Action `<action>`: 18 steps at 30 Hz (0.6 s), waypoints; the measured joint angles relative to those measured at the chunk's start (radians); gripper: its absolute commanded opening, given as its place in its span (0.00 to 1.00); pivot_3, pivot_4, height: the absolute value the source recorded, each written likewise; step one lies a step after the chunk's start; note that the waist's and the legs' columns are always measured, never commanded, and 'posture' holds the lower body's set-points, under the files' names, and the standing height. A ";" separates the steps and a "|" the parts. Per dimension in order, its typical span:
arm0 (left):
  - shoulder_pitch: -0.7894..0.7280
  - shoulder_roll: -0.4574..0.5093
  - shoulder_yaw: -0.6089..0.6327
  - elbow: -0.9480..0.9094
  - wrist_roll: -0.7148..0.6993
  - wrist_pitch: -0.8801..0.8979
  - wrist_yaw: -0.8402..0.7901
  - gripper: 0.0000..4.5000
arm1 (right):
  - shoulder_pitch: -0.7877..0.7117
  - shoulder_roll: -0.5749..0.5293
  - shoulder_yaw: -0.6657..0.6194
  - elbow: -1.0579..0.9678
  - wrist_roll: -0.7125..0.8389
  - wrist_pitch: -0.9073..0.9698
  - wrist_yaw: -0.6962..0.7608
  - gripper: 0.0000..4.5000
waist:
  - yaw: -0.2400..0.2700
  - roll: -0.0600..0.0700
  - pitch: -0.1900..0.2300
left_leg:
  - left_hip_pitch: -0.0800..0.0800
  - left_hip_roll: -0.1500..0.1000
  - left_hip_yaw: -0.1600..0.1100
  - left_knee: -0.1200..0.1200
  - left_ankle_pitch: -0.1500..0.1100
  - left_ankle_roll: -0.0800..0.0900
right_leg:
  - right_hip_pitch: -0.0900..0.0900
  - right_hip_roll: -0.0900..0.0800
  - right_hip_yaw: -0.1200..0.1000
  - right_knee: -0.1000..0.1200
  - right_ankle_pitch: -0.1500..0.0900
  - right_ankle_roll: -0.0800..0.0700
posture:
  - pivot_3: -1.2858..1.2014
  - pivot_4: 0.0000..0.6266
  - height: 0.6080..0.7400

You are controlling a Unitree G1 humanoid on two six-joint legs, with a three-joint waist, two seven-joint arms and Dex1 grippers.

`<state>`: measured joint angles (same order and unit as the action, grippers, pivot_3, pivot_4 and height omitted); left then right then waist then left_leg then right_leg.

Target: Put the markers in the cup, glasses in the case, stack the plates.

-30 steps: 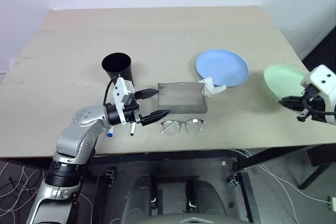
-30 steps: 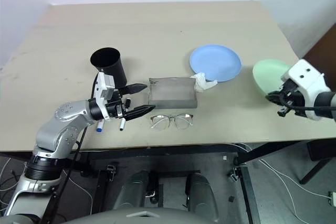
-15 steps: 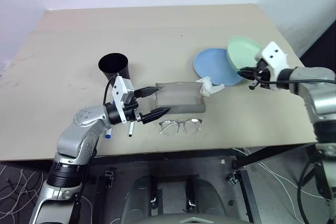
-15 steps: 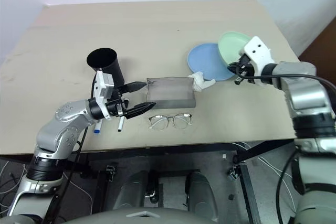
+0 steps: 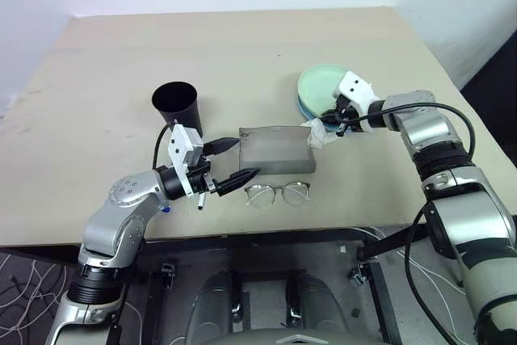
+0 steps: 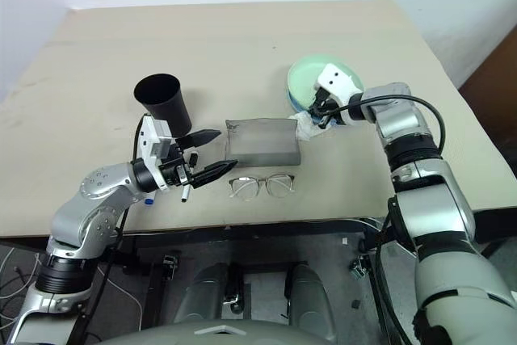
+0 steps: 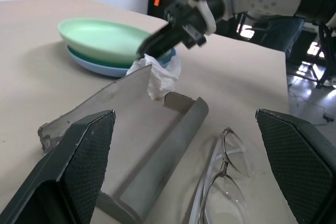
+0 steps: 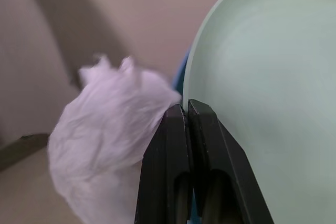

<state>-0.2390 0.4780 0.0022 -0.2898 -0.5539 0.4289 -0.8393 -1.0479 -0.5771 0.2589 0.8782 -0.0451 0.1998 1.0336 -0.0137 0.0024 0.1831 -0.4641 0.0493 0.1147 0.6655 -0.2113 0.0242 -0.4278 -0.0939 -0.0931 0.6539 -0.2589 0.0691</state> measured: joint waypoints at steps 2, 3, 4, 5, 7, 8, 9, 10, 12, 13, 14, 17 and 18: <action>0.004 0.000 0.005 0.000 0.000 -0.003 0.002 1.00 | -0.018 0.000 0.007 0.018 -0.021 0.003 0.021 0.01 | -0.002 0.000 0.000 | 0.001 0.000 0.000 0.000 0.000 0.000 | 0.000 0.000 0.000 0.001 0.000 0.000 | 0.52 0.24 0.70; 0.007 0.001 0.008 0.000 0.000 -0.004 0.003 1.00 | -0.020 -0.001 0.007 0.019 -0.025 0.003 0.034 0.01 | -0.002 0.000 0.000 | 0.001 0.001 0.000 0.000 0.000 0.000 | 0.000 0.000 0.000 0.001 0.000 0.000 | 0.52 0.24 0.70; 0.010 0.001 0.009 0.000 0.001 -0.005 0.003 1.00 | -0.021 -0.002 0.007 0.019 -0.028 0.003 0.041 0.01 | -0.003 0.000 0.000 | 0.001 0.001 0.000 0.000 0.000 0.000 | 0.000 0.000 0.000 0.001 0.000 0.000 | 0.52 0.24 0.70; 0.013 0.001 0.010 0.000 0.001 -0.006 0.003 1.00 | -0.021 -0.005 0.007 0.019 -0.030 0.003 0.049 0.01 | -0.002 0.000 0.000 | 0.001 0.001 0.000 0.000 0.000 -0.001 | 0.000 0.000 0.000 0.001 0.000 0.000 | 0.52 0.24 0.70; 0.021 0.001 0.011 0.000 0.001 -0.008 0.004 1.00 | -0.021 -0.007 0.007 0.017 -0.038 0.004 0.055 0.01 | -0.003 0.000 0.000 | 0.001 0.001 0.000 0.000 0.000 -0.001 | 0.000 0.000 0.000 0.002 0.000 0.000 | 0.52 0.24 0.70; 0.023 0.000 0.010 0.000 0.002 -0.009 0.004 1.00 | -0.021 -0.007 0.006 0.016 -0.042 0.007 0.056 0.01 | -0.003 0.000 0.000 | 0.001 0.001 0.000 0.000 0.000 -0.001 | 0.000 -0.001 0.000 0.002 0.000 0.000 | 0.52 0.24 0.70; 0.023 0.000 0.010 0.000 0.002 -0.010 0.004 1.00 | -0.021 -0.008 0.006 0.010 -0.046 0.013 0.060 0.01 | -0.003 0.000 0.000 | 0.001 0.001 0.000 0.000 0.000 -0.001 | 0.000 -0.001 0.000 0.002 0.000 0.000 | 0.52 0.24 0.70; 0.023 -0.001 0.010 0.000 0.002 -0.015 0.004 1.00 | -0.020 -0.010 0.006 0.002 -0.049 0.017 0.067 0.01 | -0.003 0.000 0.000 | 0.001 0.001 0.000 0.000 0.000 -0.001 | 0.000 -0.001 0.000 0.002 0.000 0.000 | 0.52 0.24 0.70; 0.021 -0.001 0.010 0.000 0.005 -0.021 0.003 1.00 | -0.019 -0.013 0.006 -0.017 -0.050 0.025 0.085 0.01 | -0.003 0.000 0.000 | 0.001 0.001 0.000 0.000 0.000 -0.001 | 0.000 -0.001 0.000 0.002 0.000 0.000 | 0.52 0.24 0.70; 0.018 -0.002 0.010 0.001 0.006 -0.024 0.000 1.00 | -0.018 -0.013 0.006 -0.023 -0.051 0.031 0.090 0.05 | -0.003 0.000 0.000 | 0.001 0.001 0.000 0.000 0.000 -0.001 | 0.000 -0.002 0.000 0.002 0.000 0.000 | 0.52 0.24 0.70; 0.014 -0.002 0.010 0.003 0.008 -0.024 -0.004 1.00 | -0.017 -0.014 0.006 -0.027 -0.051 0.036 0.092 0.11 | -0.003 0.000 0.000 | 0.001 0.001 0.000 0.000 0.000 -0.001 | 0.000 -0.001 0.000 0.002 0.000 0.000 | 0.52 0.24 0.70; 0.002 -0.004 0.009 0.008 0.011 -0.025 -0.007 1.00 | -0.013 -0.014 0.006 -0.032 -0.051 0.041 0.099 0.33 | -0.003 0.000 0.000 | 0.001 0.001 0.000 0.000 0.000 -0.001 | -0.001 -0.001 0.000 0.002 0.000 0.000 | 0.52 0.24 0.70; -0.001 -0.007 0.009 0.012 0.014 -0.026 -0.007 1.00 | -0.010 -0.013 0.006 -0.032 -0.051 0.042 0.099 0.38 | -0.003 0.000 0.000 | 0.001 0.001 0.000 0.000 0.000 -0.001 | -0.001 -0.001 0.000 0.002 0.000 0.000 | 0.52 0.24 0.70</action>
<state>-0.2399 0.4713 0.0110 -0.2781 -0.5396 0.4033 -0.8467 -1.0578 -0.5900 0.2652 0.8466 -0.0963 0.2413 1.1328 -0.0170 0.0026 0.1831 -0.4631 0.0501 0.1147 0.6654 -0.2110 0.0229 -0.4284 -0.0954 -0.0927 0.6558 -0.2589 0.0689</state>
